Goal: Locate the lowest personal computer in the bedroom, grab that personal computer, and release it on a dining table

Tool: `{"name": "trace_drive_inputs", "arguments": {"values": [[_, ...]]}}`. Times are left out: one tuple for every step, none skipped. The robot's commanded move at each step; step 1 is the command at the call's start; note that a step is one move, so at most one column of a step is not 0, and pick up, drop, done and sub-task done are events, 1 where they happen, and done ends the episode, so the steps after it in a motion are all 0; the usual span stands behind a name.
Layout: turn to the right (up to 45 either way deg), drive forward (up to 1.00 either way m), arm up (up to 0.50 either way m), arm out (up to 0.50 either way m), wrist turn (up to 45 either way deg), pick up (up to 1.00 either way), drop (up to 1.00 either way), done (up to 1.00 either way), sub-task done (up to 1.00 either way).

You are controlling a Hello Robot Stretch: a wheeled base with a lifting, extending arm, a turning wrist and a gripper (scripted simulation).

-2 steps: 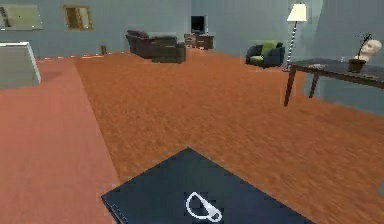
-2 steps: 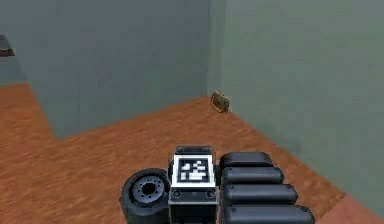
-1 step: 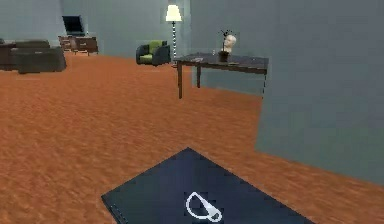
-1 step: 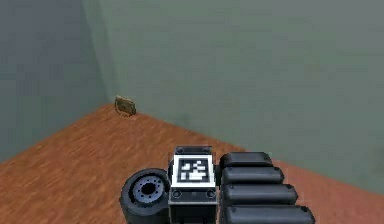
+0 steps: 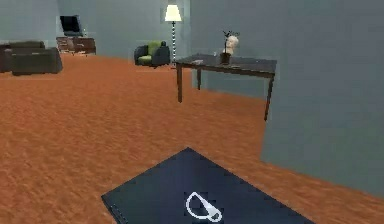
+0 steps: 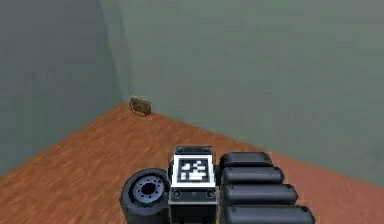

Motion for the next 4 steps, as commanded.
{"name": "trace_drive_inputs", "arguments": {"values": [[0.0,1.0,0.0,0.0,0.0,0.0,0.0,0.0,0.0],[3.0,0.0,0.0,0.0,0.0,0.0,0.0,0.0,0.0],[0.0,1.0,0.0,0.0,0.0,0.0,0.0,0.0,0.0],[0.0,0.65,0.0,0.0,0.0,0.0,0.0,0.0,0.0]]}}
